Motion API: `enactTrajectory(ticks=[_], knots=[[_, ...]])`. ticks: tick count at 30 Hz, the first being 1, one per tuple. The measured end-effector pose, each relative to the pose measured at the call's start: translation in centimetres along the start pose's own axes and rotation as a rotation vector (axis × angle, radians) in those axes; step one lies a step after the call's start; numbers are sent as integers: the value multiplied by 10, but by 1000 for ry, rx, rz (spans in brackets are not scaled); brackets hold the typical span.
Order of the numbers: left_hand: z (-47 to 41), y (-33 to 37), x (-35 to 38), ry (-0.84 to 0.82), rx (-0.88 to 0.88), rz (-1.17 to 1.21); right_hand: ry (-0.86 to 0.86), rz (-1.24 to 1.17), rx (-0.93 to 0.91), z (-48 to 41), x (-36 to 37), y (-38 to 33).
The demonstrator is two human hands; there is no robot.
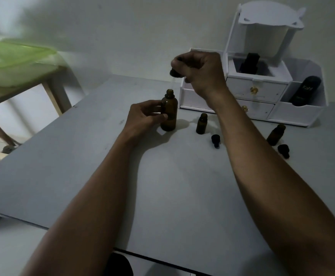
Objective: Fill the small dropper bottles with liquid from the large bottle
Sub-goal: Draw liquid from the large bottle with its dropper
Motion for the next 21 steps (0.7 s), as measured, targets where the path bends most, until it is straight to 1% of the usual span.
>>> enactTrajectory(ticks=[4,9,21], knots=[[0,-1,0,-4,3,-4,-73,63,28,2,13,12],[1,-1,1,-5,1,4,-109,109,56,2,19,23],[2,1,1,0,-9,1,-46,226,19,-2,22,26]])
Point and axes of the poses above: each hand's wrist, its own z-axis away from the middle knuckle, its own x-axis out of the palm, y = z × x, the point moved 8 cm from there along -z, towards the middle knuckle, and after that the axes turned 10 degrees about -y, right-handed, at the moved point
